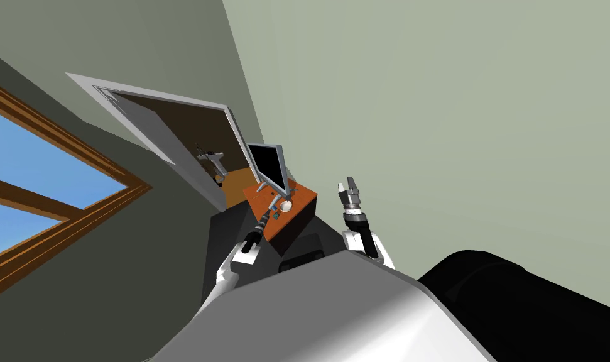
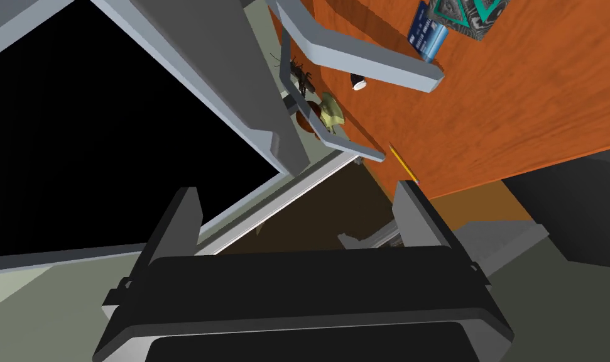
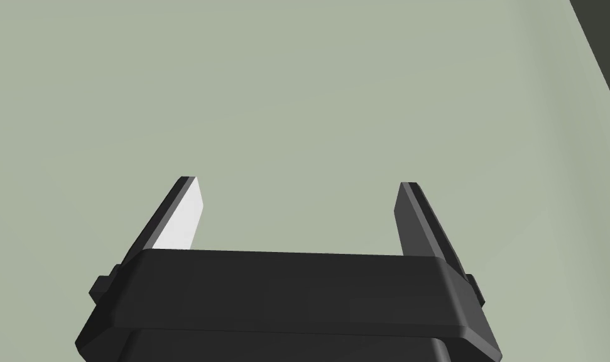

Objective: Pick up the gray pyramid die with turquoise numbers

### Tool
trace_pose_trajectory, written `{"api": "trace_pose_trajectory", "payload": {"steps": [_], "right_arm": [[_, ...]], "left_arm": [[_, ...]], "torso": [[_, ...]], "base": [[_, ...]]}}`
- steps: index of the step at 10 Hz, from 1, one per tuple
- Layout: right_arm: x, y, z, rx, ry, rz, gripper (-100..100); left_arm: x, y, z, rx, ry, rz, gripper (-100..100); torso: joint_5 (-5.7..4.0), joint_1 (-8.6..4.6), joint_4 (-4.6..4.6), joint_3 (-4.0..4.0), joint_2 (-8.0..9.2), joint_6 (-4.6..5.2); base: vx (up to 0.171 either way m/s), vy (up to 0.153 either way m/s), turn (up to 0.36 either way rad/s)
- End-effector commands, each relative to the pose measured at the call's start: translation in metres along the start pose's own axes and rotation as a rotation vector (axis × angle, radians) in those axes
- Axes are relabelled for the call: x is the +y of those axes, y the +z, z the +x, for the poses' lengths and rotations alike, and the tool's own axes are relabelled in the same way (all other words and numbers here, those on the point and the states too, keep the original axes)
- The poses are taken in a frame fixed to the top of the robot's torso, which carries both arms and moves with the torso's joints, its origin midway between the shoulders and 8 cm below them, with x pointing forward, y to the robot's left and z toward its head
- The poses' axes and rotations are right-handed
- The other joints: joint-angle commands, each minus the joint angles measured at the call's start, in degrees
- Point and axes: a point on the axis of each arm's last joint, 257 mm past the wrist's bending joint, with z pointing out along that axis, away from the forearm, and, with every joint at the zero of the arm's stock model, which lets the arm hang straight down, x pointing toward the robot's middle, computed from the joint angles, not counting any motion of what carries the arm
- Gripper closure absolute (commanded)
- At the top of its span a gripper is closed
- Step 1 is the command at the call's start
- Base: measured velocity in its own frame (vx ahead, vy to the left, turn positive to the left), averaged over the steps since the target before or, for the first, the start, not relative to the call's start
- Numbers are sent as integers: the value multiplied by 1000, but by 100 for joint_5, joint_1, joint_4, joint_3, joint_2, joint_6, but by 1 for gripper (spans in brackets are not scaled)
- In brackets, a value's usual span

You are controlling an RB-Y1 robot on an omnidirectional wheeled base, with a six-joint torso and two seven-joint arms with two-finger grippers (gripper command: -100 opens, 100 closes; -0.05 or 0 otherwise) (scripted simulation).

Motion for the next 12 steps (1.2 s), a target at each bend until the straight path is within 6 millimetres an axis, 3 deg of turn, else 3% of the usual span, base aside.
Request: {"api": "trace_pose_trajectory", "payload": {"steps": [1,6,8,11,12], "right_arm": [[0,0,0,0,0,0,0],[0,0,0,0,0,0,0],[0,0,0,0,0,0,0],[0,0,0,0,0,0,0],[0,0,0,0,0,0,0]], "left_arm": [[17,4,0,4,24,-43,-100],[82,6,-5,17,80,-197,-100],[88,5,-4,20,80,-209,-100],[124,1,-8,26,110,-297,-100],[124,1,-8,26,110,-297,-100]], "torso": [[0,0,0,0,0,0],[0,2,-2,-5,-9,0],[0,-1,-1,-2,-3,-1],[-1,-2,0,-2,-3,0],[-1,-2,-1,-4,-7,0]], "base": [[24,-6,-90],[43,-1,-83],[22,-3,-13],[39,-5,-79],[43,1,-39]]}}
